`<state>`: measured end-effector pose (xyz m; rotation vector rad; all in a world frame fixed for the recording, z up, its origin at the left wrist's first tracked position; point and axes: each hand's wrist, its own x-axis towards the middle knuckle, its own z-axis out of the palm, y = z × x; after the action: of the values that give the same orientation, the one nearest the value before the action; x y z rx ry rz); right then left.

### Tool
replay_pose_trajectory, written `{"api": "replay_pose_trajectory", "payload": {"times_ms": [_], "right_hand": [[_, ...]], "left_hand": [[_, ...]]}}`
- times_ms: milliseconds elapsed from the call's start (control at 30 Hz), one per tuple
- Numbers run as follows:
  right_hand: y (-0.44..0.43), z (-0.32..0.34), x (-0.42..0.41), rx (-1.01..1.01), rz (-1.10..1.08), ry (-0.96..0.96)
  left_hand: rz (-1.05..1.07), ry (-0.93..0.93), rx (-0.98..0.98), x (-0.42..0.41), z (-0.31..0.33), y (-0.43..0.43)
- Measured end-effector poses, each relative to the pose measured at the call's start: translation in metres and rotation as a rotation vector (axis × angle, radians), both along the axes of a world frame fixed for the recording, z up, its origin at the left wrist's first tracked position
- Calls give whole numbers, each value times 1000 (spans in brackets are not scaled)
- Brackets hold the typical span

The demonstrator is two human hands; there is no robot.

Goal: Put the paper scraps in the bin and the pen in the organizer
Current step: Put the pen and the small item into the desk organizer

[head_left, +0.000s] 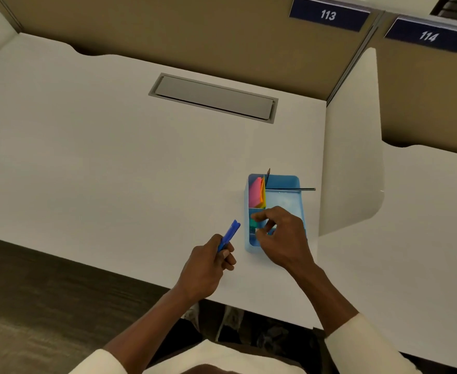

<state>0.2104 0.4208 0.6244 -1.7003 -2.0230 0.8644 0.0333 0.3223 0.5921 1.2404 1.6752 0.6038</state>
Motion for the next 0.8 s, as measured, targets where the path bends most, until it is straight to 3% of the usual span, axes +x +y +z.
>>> {"api": "replay_pose_trajectory", "payload": {"times_ms": [133, 267, 433, 567, 667, 800], "right_hand": [[-9, 15, 3, -139, -44, 417], [-8, 22, 8, -210, 20, 525], [2, 33, 27, -164, 9, 497], [15, 54, 48, -117, -113, 506], [21, 63, 64, 22, -145, 411], [24, 66, 79, 233, -13, 203]], "left_hand": [[-57, -78, 83, 13, 19, 5], [-114, -157, 104, 25, 30, 15], [-91, -47, 142, 30, 29, 31], [73, 62, 199, 25, 19, 40], [182, 88, 96, 23, 10, 46], [188, 110, -10, 28, -9, 49]]}}
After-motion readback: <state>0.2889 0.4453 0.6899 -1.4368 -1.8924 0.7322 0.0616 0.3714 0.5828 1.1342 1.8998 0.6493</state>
